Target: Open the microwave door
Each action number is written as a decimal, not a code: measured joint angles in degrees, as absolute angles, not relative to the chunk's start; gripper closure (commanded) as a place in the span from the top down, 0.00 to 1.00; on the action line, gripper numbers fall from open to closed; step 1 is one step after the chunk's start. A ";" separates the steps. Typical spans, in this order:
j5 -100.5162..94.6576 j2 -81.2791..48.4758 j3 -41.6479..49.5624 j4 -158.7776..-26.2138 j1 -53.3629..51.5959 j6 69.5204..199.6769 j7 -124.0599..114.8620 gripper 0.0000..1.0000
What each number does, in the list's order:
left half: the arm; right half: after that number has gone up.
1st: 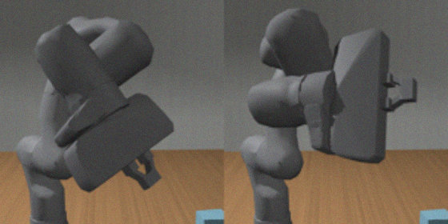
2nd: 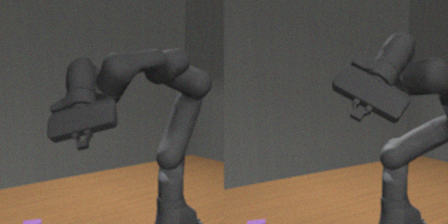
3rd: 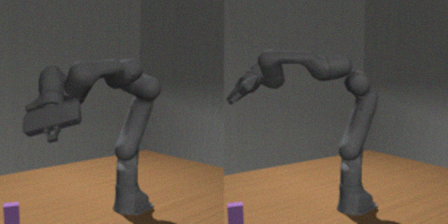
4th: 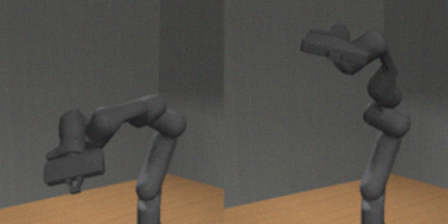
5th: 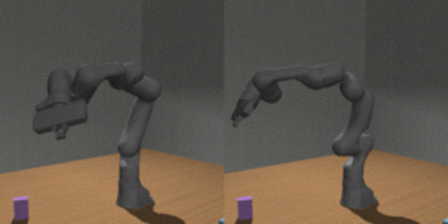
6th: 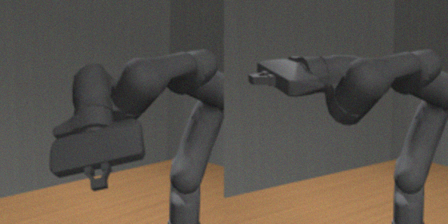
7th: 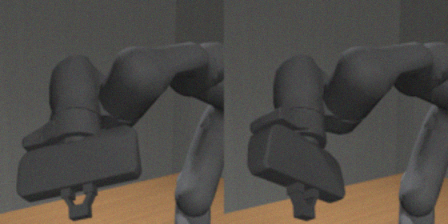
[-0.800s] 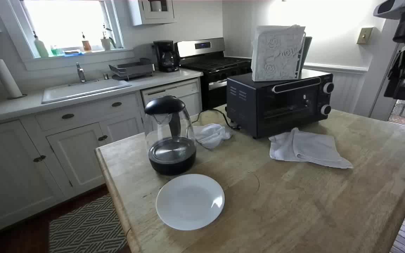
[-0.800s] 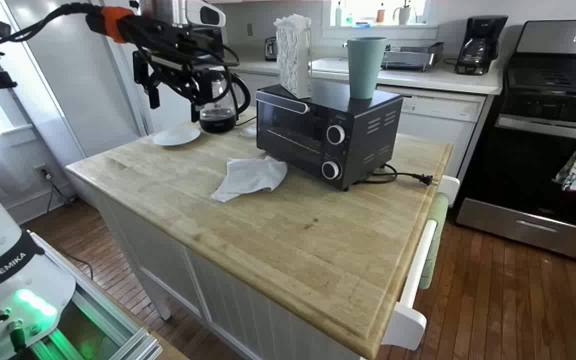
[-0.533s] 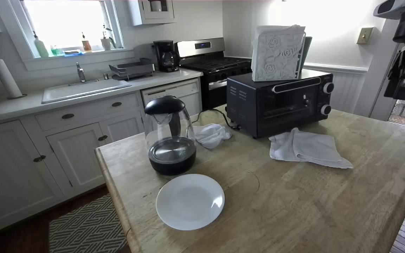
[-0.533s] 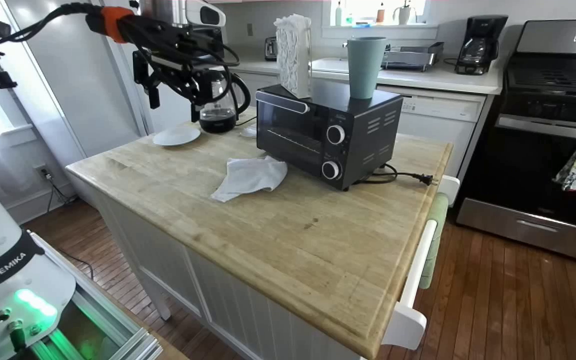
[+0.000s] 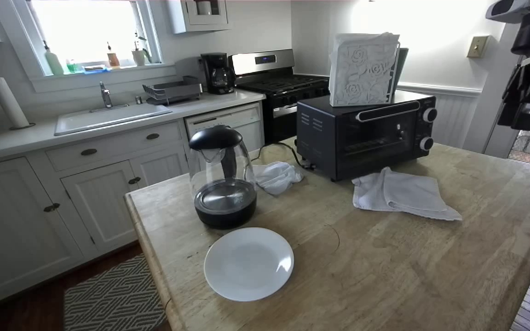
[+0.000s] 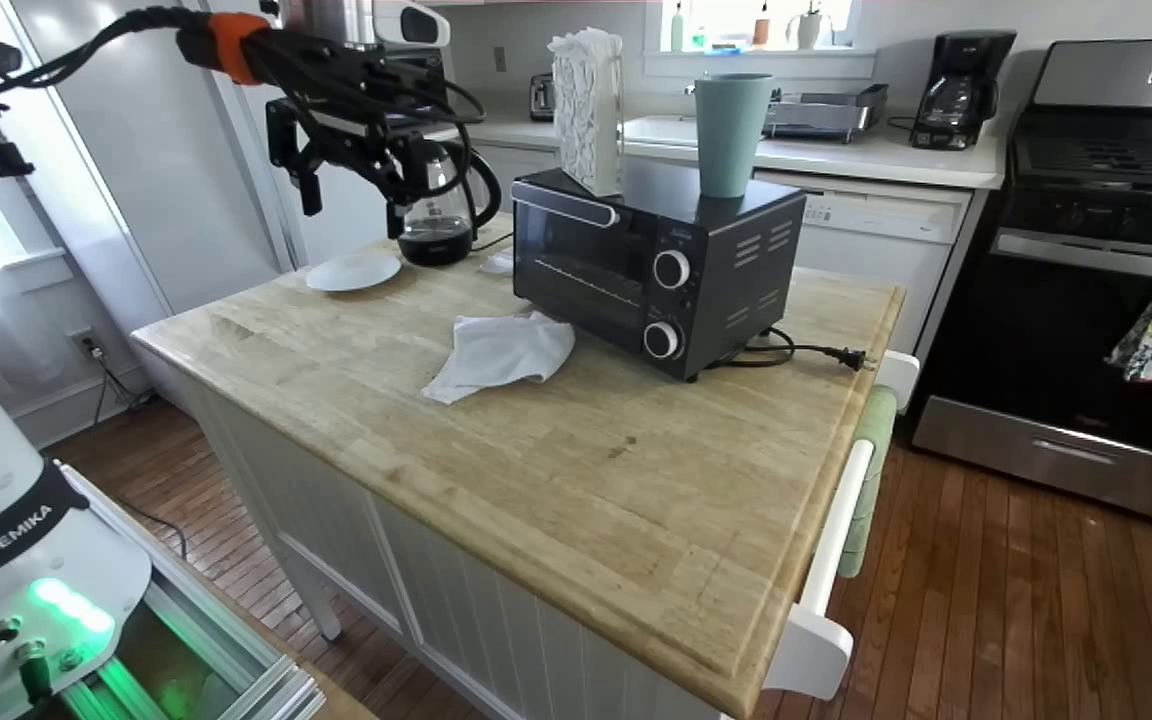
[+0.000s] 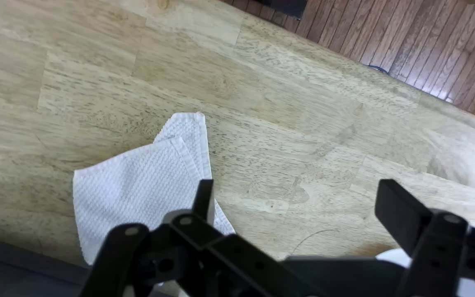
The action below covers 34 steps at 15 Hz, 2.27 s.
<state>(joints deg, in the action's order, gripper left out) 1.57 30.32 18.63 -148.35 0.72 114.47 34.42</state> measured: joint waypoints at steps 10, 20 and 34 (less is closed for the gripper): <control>-8.69 16.89 10.01 -140.37 -1.46 129.49 43.04 1.00; -12.42 10.96 9.73 -135.60 -0.68 130.98 48.83 1.00; -12.00 5.02 9.56 -137.22 0.09 152.93 51.77 1.00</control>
<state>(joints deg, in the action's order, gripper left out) -12.00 5.02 9.56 -137.22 0.09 152.93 51.77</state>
